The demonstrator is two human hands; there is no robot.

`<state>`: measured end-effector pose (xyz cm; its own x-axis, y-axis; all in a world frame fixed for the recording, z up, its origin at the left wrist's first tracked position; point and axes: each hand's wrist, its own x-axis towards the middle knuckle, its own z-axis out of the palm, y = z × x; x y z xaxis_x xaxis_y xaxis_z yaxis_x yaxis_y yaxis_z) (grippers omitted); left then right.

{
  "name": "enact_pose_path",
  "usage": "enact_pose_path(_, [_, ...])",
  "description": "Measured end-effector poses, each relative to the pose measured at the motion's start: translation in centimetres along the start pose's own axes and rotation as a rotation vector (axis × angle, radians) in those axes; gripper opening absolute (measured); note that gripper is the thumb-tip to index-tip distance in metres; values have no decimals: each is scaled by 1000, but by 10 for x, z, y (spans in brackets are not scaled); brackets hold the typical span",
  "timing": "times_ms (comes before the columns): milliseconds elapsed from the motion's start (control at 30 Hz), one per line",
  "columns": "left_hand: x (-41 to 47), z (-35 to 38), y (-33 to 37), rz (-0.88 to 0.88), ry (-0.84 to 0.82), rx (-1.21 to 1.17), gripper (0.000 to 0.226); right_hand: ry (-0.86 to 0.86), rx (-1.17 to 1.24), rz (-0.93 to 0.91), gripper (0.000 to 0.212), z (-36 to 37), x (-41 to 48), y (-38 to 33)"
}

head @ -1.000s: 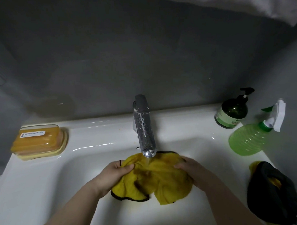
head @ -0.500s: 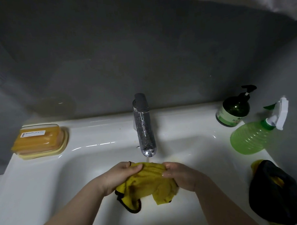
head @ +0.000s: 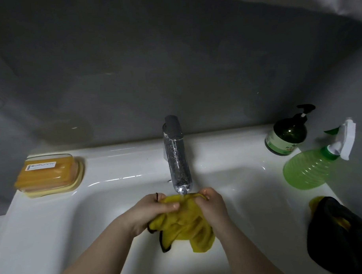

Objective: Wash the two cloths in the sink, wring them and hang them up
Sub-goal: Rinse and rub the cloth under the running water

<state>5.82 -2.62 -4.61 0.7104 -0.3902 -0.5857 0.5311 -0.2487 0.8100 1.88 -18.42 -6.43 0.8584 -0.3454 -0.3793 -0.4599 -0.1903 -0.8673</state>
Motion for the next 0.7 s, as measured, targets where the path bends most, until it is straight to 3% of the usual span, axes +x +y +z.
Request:
enact_pose_path(33, [-1,4,3,6,10,-222,22,-33,21,4,25,3,-2,-2])
enact_pose_path(100, [5,17,7,21,184,-412,42,-52,49,-38,18,19,-14,-5])
enact_pose_path(200, [8,48,11,78,437,-271,46,38,83,-87,21,47,-28,-13])
enact_pose_path(333, [5,62,1,43,333,-69,39,237,83,-20,33,43,-7,-20])
enact_pose_path(467, [2,56,1,35,325,-126,34,139,-92,-85,28,53,-17,-11])
enact_pose_path(600, [-2,62,4,-47,237,-275,34,171,44,-38,43,37,-9,-14])
enact_pose_path(700, [-1,53,6,-35,282,-355,44,3,-108,-172,39,45,-29,-13])
